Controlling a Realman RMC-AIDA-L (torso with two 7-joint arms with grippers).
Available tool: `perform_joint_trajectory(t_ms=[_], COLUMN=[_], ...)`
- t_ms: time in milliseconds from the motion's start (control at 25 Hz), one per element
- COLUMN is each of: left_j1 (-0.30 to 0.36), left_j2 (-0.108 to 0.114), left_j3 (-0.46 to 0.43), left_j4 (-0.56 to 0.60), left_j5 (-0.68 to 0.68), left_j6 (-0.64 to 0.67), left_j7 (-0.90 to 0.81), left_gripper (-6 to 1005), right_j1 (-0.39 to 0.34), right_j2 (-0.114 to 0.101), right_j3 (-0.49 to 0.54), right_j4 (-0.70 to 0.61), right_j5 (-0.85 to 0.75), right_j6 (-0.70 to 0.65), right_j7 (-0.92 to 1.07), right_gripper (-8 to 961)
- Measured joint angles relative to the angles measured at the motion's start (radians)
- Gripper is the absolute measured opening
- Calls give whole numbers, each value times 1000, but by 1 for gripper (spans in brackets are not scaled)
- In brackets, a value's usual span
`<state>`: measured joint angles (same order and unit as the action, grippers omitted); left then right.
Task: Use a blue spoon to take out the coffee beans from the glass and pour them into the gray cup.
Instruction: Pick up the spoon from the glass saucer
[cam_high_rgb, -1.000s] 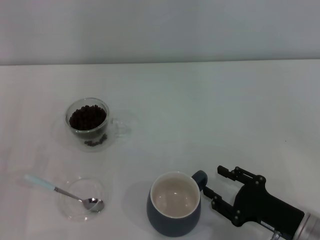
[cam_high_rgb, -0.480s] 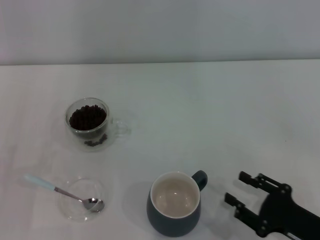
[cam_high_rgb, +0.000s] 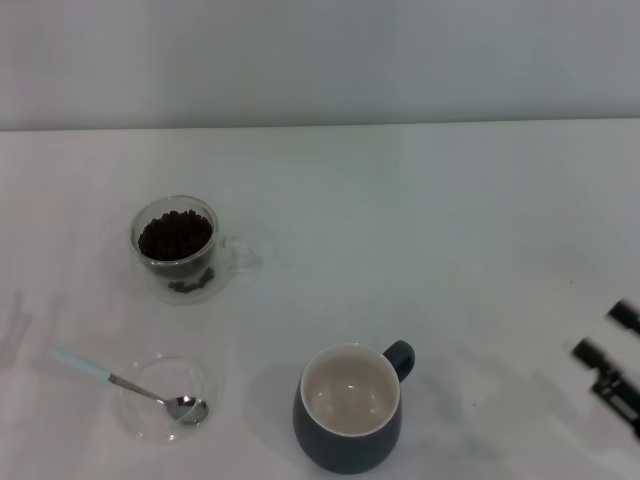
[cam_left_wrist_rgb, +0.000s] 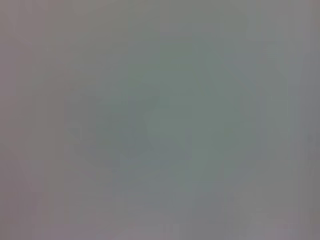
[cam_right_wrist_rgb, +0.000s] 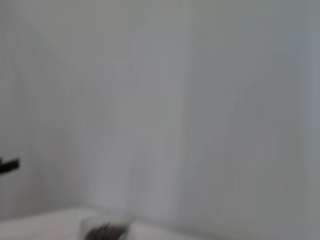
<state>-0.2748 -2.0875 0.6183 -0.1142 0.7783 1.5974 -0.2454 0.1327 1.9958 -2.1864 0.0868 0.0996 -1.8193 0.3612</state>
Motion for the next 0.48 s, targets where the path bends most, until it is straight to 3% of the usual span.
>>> perform_joint_trajectory(t_ms=[480], left_j1=[21], left_j2=[-2], left_j3=[1], left_j4=[-128], left_j5=[78], left_j6=[149], left_j7=[-415], left_gripper=[886], right_j1=[25], right_j2=[-13], right_j3=[388], right_j4=[3], right_j5=[0], right_j6=[-76], right_j7=[-14], right_gripper=[591])
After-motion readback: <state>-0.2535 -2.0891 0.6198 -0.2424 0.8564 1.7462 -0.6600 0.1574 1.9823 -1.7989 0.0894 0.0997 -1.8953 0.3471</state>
